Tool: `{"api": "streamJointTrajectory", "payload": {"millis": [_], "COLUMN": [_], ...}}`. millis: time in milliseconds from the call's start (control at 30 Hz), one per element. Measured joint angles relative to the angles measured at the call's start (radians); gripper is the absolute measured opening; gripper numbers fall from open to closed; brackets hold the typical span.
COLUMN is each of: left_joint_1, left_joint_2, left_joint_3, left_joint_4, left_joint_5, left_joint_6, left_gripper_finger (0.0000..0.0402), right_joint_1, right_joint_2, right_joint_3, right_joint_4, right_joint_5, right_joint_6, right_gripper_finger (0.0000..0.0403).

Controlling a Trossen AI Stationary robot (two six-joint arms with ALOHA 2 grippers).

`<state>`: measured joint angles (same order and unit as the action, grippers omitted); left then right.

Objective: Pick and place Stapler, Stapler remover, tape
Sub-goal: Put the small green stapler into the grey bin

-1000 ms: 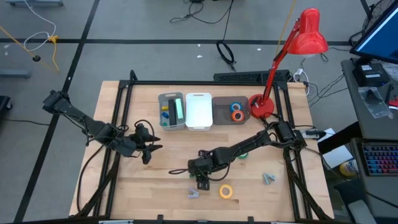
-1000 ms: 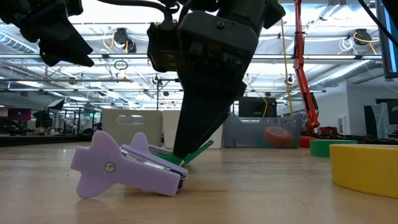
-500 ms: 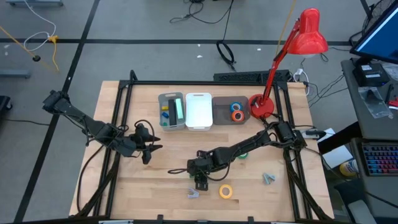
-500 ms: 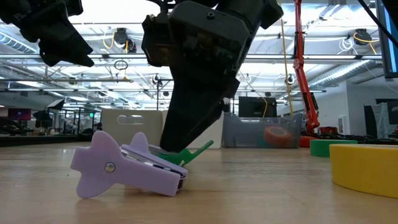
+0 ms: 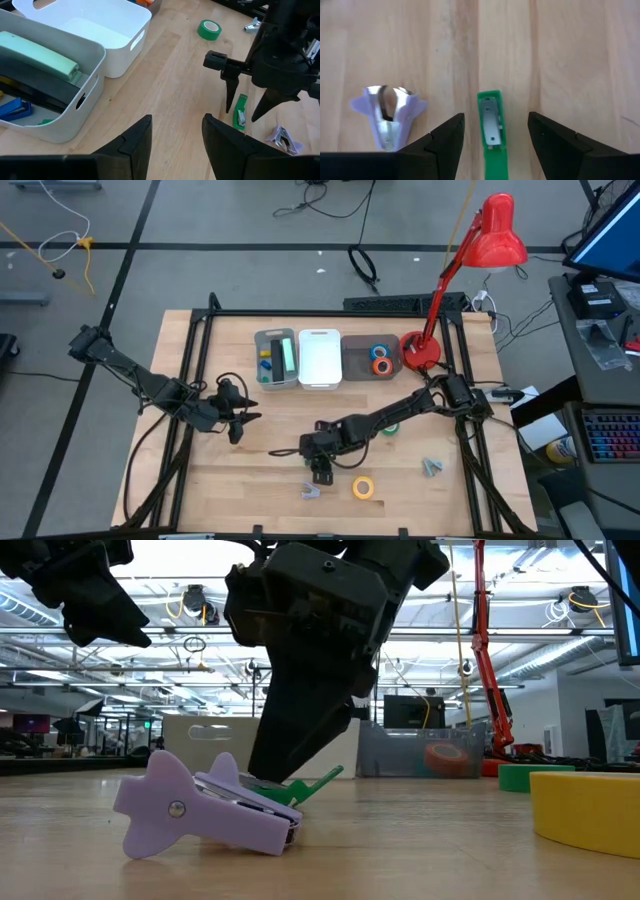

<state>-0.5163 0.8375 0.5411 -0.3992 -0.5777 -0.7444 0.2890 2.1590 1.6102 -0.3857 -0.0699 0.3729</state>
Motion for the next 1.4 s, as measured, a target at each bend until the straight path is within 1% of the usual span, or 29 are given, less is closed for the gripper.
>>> {"api": "streamJointTrajectory", "payload": {"millis": [133, 533, 633, 733, 833, 933, 1267, 1400], "left_joint_1": [0.0, 0.0, 0.001, 0.001, 0.001, 0.005, 0.035, 0.044], "left_joint_2": [0.0, 0.0, 0.0, 0.0, 0.0, 0.0, 0.0, 0.0], "left_joint_3": [0.0, 0.0, 0.0, 0.0, -0.001, -0.001, -0.001, -0.001], "left_joint_4": [0.0, 0.008, 0.008, 0.011, 0.011, 0.012, 0.012, 0.013], "left_joint_5": [0.0, 0.0, 0.0, 0.0, 0.0, 0.0, 0.001, 0.001], "left_joint_6": [0.0, 0.0, 0.0, 0.0, -0.002, -0.001, -0.001, -0.001], "left_gripper_finger": [0.0172, 0.0172, 0.0172, 0.0172, 0.0172, 0.0172, 0.0172, 0.0172], "right_joint_1": [-0.002, -0.01, -0.014, -0.02, -0.021, -0.021, -0.025, -0.039], "right_joint_2": [0.0, 0.005, 0.028, 0.048, 0.049, 0.049, 0.05, 0.05], "right_joint_3": [0.0, 0.0, 0.0, 0.001, 0.001, 0.001, 0.001, 0.001], "right_joint_4": [0.009, 0.068, 0.074, 0.106, 0.104, 0.104, 0.104, 0.113], "right_joint_5": [-0.036, -0.038, -0.054, -0.101, -0.107, -0.082, -0.058, -0.064], "right_joint_6": [-0.01, -0.115, -0.119, -0.099, -0.095, -0.097, -0.094, -0.056], "right_gripper_finger": [0.0215, 0.0215, 0.0215, 0.0214, 0.0208, 0.019, 0.0092, 0.0059]}}
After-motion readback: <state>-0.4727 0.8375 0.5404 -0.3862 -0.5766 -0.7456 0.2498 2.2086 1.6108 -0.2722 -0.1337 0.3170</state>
